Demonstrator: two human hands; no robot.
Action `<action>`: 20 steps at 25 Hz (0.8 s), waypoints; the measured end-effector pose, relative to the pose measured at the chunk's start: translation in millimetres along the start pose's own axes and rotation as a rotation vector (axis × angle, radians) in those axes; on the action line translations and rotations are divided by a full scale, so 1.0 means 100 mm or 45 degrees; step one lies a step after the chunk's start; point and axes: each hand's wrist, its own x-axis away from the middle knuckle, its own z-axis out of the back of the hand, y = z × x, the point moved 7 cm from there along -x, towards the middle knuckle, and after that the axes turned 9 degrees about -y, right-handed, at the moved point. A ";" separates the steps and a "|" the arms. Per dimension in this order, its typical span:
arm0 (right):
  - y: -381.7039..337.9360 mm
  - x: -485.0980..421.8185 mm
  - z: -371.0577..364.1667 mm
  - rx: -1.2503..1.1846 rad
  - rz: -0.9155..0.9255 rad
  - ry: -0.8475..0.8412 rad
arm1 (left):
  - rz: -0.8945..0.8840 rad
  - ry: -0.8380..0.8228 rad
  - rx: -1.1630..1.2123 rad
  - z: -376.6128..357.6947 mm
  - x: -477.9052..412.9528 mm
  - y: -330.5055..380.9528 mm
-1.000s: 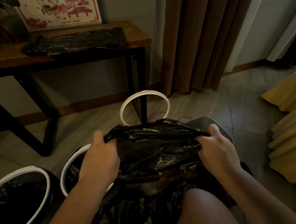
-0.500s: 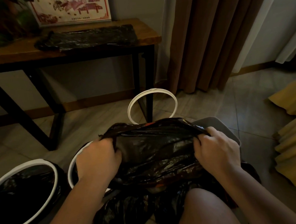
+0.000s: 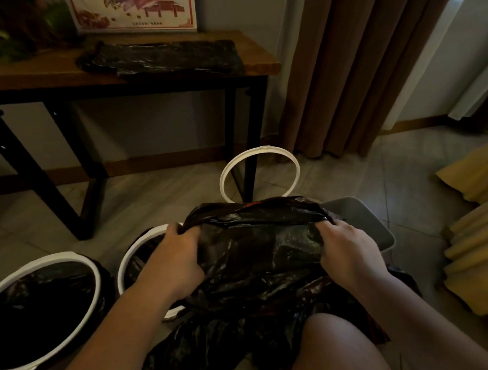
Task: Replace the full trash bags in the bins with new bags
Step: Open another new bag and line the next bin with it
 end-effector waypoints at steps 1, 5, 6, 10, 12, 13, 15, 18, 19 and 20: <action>-0.06 0.00 -0.03 0.017 0.004 -0.014 | -0.035 -0.047 0.042 -0.04 -0.01 -0.03; -0.26 0.00 -0.04 0.131 -0.036 -0.021 | -0.084 -0.119 0.108 -0.05 -0.03 -0.25; -0.32 0.00 -0.03 0.172 -0.056 -0.025 | -0.120 -0.090 0.102 -0.01 -0.02 -0.31; -0.52 -0.03 0.01 0.273 -0.127 -0.145 | -0.285 0.119 0.090 0.21 0.01 -0.47; -0.61 -0.06 0.05 0.274 -0.161 -0.220 | -0.374 0.154 0.085 0.32 0.03 -0.54; -0.61 -0.09 0.07 0.260 -0.176 -0.250 | -0.440 0.141 0.084 0.35 0.04 -0.55; -0.54 -0.16 0.09 0.243 -0.206 -0.303 | -0.566 0.127 0.101 0.35 0.06 -0.56; -0.31 -0.34 0.01 0.204 -0.233 -0.340 | -0.644 0.141 0.153 0.23 -0.04 -0.56; -0.21 -0.41 -0.05 0.161 -0.236 -0.338 | -0.652 0.132 0.166 0.13 -0.09 -0.54; -0.11 -0.49 -0.12 0.098 -0.240 -0.327 | -0.660 0.129 0.181 0.03 -0.14 -0.51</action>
